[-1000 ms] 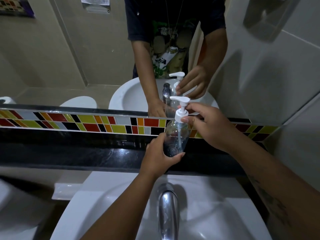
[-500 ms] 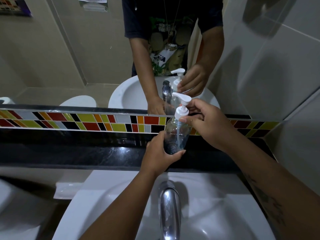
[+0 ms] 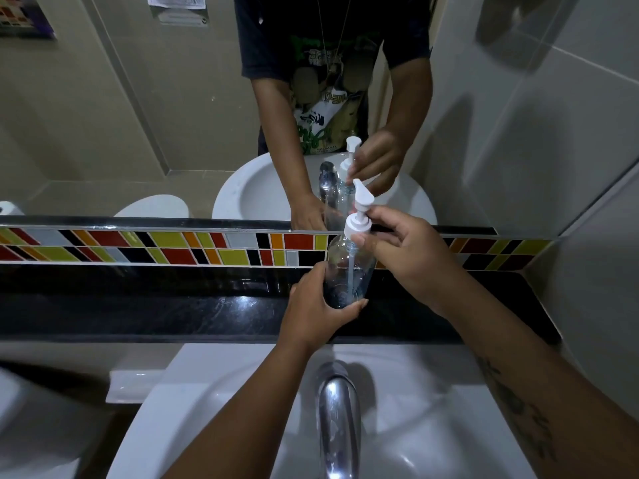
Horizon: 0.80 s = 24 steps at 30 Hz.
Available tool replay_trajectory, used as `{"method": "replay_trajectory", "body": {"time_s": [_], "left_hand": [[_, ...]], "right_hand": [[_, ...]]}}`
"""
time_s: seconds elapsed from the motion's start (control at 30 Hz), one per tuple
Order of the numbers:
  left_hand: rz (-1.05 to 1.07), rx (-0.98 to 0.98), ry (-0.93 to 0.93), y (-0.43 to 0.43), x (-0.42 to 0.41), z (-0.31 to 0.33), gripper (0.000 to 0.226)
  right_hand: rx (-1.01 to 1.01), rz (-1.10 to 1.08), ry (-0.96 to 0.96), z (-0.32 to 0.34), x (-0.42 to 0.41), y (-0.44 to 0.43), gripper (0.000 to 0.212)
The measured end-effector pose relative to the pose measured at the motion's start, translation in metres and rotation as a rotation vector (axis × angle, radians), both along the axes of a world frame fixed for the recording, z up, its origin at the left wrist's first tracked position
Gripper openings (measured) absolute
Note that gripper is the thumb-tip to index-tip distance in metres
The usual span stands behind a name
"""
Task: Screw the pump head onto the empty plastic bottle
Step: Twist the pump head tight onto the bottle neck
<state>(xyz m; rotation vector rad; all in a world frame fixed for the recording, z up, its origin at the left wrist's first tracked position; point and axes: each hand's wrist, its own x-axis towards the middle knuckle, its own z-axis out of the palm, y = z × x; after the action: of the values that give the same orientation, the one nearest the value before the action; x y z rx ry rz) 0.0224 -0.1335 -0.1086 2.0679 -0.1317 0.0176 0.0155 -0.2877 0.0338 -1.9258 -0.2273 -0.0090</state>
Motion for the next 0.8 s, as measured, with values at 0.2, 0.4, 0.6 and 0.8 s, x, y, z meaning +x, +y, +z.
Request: {"method": "replay_trajectory", "body": {"time_s": [0.2,0.4,0.6,0.8], "left_hand": [[0.012,-0.004,0.018,0.000,0.000,-0.001,0.064],[0.003,-0.003,0.022,0.000,-0.001,0.001,0.062],[0.008,-0.003,0.009,-0.001,-0.001,0.002,0.059],[0.002,-0.006,0.007,-0.001,-0.001,0.000,0.060]], "right_hand": [[0.042,-0.200,-0.049,-0.004,0.005,0.016,0.034],[0.032,-0.219,-0.073,-0.014,0.002,0.018,0.072],[0.185,0.009,0.020,-0.012,-0.002,0.003,0.041],[0.241,-0.107,-0.073,-0.016,0.005,0.014,0.029]]}}
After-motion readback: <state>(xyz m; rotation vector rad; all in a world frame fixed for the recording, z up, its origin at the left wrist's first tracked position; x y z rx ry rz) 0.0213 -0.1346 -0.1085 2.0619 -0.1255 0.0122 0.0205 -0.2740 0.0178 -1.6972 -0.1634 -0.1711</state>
